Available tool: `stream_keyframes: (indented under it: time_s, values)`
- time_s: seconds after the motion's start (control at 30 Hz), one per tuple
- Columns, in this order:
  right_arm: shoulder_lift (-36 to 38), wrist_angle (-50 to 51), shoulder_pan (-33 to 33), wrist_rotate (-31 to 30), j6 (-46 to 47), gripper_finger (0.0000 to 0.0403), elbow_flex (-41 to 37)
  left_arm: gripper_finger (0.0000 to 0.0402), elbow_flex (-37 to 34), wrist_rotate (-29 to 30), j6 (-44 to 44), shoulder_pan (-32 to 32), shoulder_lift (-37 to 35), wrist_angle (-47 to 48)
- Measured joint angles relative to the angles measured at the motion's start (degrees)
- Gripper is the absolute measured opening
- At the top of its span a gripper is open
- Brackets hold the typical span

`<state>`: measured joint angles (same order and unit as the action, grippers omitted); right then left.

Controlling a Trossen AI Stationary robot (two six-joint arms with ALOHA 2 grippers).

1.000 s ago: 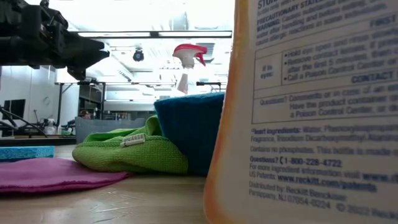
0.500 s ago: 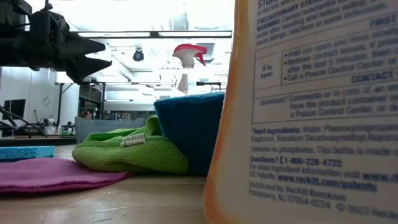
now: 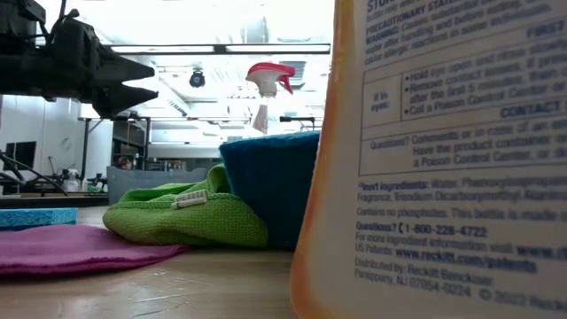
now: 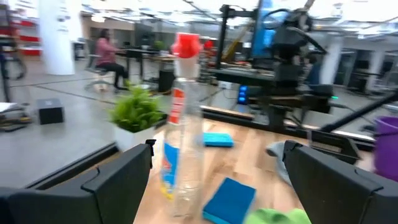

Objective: Pick & Place Kitchen Items
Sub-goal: Put the gray towel into the purple bucket

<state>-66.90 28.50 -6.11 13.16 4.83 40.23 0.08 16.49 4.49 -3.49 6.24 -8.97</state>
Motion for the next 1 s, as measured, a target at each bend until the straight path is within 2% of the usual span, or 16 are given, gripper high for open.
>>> stream_keyframes:
  time_s: [0.13,0.23,0.83,0.93,1.0]
  values:
    - [-2.4,8.5,0.0,0.4,0.8,0.0289,2.5,0.0365,0.0,1.1,0.0,0.0,0.0,0.2]
    - [-3.9,11.2,0.0,0.6,1.5,0.0289,2.9,0.0365,0.0,1.1,0.3,0.0,0.0,0.2]
    - [-17.2,6.7,0.0,1.4,0.8,0.0287,2.1,0.0365,0.0,1.1,0.2,0.0,0.0,1.7]
    - [-19.0,6.7,0.0,1.4,0.8,0.0265,2.1,0.0365,0.0,1.1,0.2,0.0,0.0,2.0]
    - [-19.9,6.7,0.1,1.5,0.8,0.0235,2.1,0.0365,0.0,1.1,0.2,0.0,0.0,2.0]
